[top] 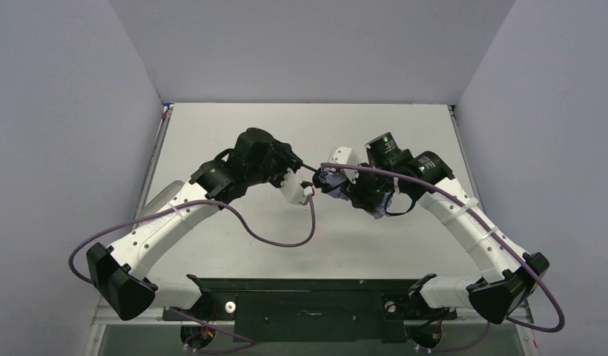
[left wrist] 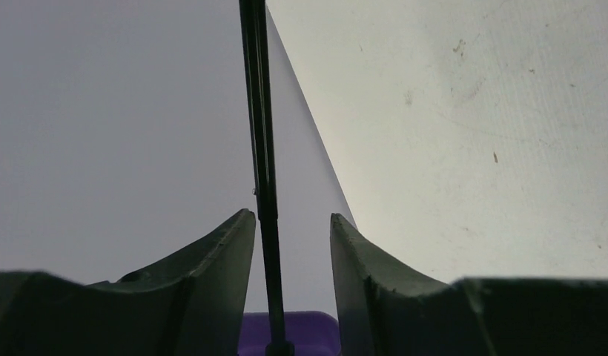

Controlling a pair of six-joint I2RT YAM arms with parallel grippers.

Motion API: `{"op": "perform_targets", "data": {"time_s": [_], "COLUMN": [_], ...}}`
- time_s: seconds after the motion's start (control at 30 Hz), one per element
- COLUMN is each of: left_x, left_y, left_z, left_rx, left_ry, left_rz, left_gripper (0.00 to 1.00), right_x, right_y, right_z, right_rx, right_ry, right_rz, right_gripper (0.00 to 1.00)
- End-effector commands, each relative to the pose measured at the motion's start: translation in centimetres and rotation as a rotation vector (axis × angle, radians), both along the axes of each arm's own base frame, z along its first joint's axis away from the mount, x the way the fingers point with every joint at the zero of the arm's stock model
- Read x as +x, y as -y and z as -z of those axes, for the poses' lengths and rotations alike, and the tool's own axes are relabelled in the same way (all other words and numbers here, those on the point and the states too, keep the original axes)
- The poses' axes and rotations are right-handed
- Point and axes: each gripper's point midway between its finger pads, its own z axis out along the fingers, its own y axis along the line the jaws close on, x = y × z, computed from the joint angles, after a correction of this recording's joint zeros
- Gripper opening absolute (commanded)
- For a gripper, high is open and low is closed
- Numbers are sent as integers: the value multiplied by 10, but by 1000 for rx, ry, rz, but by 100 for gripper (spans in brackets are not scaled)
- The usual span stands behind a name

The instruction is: Open the umbrella

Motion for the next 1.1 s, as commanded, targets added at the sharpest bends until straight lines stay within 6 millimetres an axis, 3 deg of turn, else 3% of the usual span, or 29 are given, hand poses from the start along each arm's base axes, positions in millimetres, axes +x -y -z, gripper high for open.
{"op": "perform_targets", "data": {"time_s": [0.0, 0.23, 0.37, 0.63, 0.87, 1.07], "left_x": [25, 51, 68, 87, 95, 98], "left_y": [-27, -72, -107, -164, -183, -183], "left_z": [-13, -6, -6, -1, 6, 8], "left_rx": [47, 101, 123, 160, 182, 176], "left_ry": [100, 141, 159, 170, 170, 167], "left_rz": [-140, -262, -341, -427, -451, -446], "left_gripper": [37, 32, 32, 33, 33, 33], "right_x": [8, -2, -9, -22, -32, -31], "right_y": [1, 24, 36, 62, 79, 77], "right_z": [-20, 0, 11, 29, 43, 41], "right_rx": [9, -102, -154, -218, -272, -255], "right_ry": [67, 5, -39, -133, -206, -209], "right_rz": [-10, -26, -32, -30, -35, -34], "right_gripper": [0, 0, 0, 0, 0, 0]}}
